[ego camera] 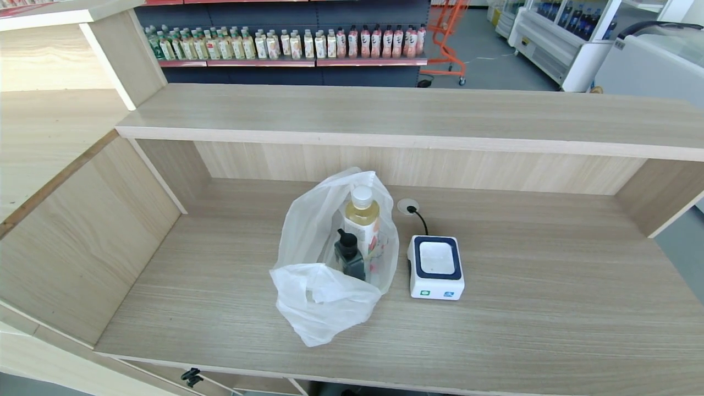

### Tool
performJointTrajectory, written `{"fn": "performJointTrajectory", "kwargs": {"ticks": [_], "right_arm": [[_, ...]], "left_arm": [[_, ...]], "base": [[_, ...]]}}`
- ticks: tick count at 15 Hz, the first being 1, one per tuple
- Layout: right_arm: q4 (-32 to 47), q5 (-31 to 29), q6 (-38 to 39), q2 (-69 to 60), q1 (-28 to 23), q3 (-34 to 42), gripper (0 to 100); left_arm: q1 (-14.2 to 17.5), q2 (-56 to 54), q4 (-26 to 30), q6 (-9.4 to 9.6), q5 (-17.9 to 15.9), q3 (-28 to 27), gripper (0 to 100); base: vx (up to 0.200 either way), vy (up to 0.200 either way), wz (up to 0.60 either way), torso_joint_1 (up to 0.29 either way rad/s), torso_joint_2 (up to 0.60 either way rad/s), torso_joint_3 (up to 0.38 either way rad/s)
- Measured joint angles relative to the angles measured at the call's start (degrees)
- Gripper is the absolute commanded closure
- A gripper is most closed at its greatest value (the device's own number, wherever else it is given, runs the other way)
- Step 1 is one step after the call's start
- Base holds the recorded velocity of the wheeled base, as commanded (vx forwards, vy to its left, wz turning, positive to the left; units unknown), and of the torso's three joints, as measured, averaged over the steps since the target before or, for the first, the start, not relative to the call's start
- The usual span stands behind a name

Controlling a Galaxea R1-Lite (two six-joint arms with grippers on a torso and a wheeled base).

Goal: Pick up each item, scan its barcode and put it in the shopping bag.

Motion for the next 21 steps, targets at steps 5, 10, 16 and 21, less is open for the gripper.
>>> {"fn": "performJointTrajectory", "kwargs": {"ticks": [5, 10, 16, 21], "right_arm": [[0.02, -0.05, -0.02, 0.02, 0.06, 0.05, 100], [0.02, -0.07, 0.00, 0.07, 0.09, 0.05, 100], [-0.02, 0.02, -0.02, 0.09, -0.07, 0.05, 100], [0.02, -0.02, -0.06, 0.11, 0.06, 0.05, 100]], "left_arm": [[0.01, -0.07, -0.02, -0.43, 0.02, 0.00, 0], [0.11, -0.07, 0.00, -0.27, 0.05, 0.00, 0], [-0.05, -0.07, 0.00, -0.32, 0.05, 0.00, 0], [0.06, -0.07, 0.00, -0.32, 0.07, 0.00, 0]], "base": [[0.000, -0.080, 0.00, 0.001, 0.00, 0.003], [0.080, 0.000, 0.00, 0.001, 0.00, 0.000], [0.000, 0.000, 0.00, 0.000, 0.00, 0.000], [0.000, 0.000, 0.00, 0.000, 0.00, 0.000]]}}
